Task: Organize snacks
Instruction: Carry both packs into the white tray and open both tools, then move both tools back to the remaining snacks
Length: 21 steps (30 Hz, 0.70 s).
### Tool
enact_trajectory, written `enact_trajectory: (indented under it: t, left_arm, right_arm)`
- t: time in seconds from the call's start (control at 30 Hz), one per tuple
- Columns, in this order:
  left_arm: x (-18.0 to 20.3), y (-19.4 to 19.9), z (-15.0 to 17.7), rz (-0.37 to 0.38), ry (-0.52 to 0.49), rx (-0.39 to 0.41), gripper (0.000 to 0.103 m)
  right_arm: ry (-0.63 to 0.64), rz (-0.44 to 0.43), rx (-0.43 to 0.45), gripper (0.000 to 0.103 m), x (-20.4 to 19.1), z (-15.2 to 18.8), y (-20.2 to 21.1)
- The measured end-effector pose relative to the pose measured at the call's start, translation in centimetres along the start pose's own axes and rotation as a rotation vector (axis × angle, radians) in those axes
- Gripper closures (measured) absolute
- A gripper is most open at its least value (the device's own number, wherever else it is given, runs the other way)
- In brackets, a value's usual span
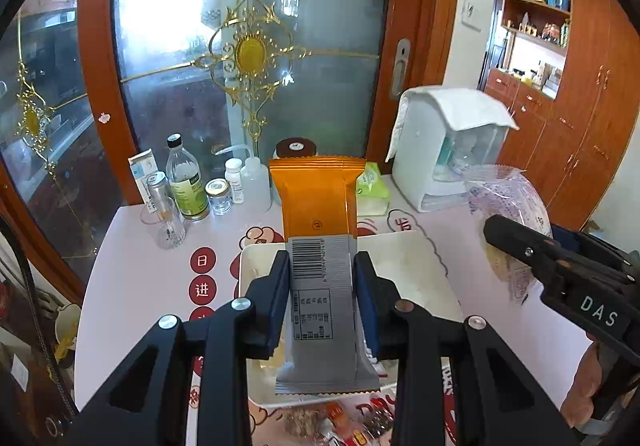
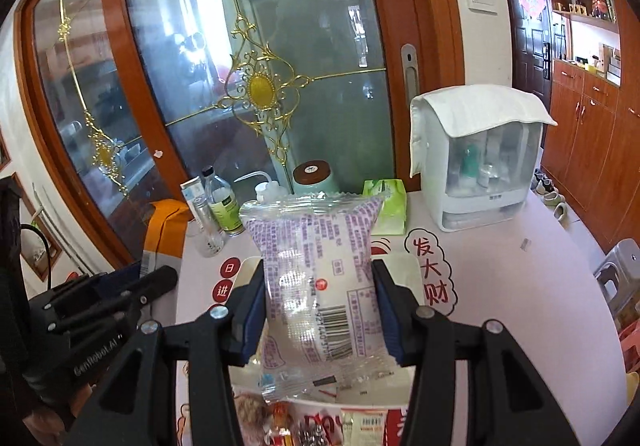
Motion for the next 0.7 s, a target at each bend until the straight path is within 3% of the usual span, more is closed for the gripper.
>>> enact_trajectory:
  t: [0.17, 0.23, 0.27, 0.3, 0.7]
  left_arm:
    - [-0.4, -4.1, -0.5, -0.012, 0.010, -0.068, 0.069]
    - [-0.8, -5.6, -0.5, -0.026, 0.026, -0.097, 0.044]
    - [-1.2, -6.2, -0.3, -0.040, 0.043, -0.105, 0.019]
    - [-1.4, -6.5, -0.2, -0.048, 0.055, -0.100, 0.013]
    - [-3.1, -7.4, 1.3, -0.038, 0.112, -0.136, 0.013]
  right_arm:
    - [-0.029, 0.019, -0.088, 0.053, 0.4, -0.9, -4.5]
    - [-0.039, 0.027, -0.134, 0.052, 0.6, -0.7, -6.2]
    - [-0.040, 0.025, -0.162, 0.052, 0.7, -0.5, -7.0]
    - [-0.044, 0.023, -0.186, 0.051, 0.8, -0.2, -7.7]
    - [-0.042, 0.024, -0.195, 0.045, 1.3, 1.0, -7.5]
Point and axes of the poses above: each gripper's, at about its wrist camera, not at the fingertips, and y roughly against the way its jaws point, x to its right, z to its underside, the point moved 1 cm from there along -y, roughly the way its jaws point, and after that the axes turned 11 degrees about -x, right-handed, at the moved point
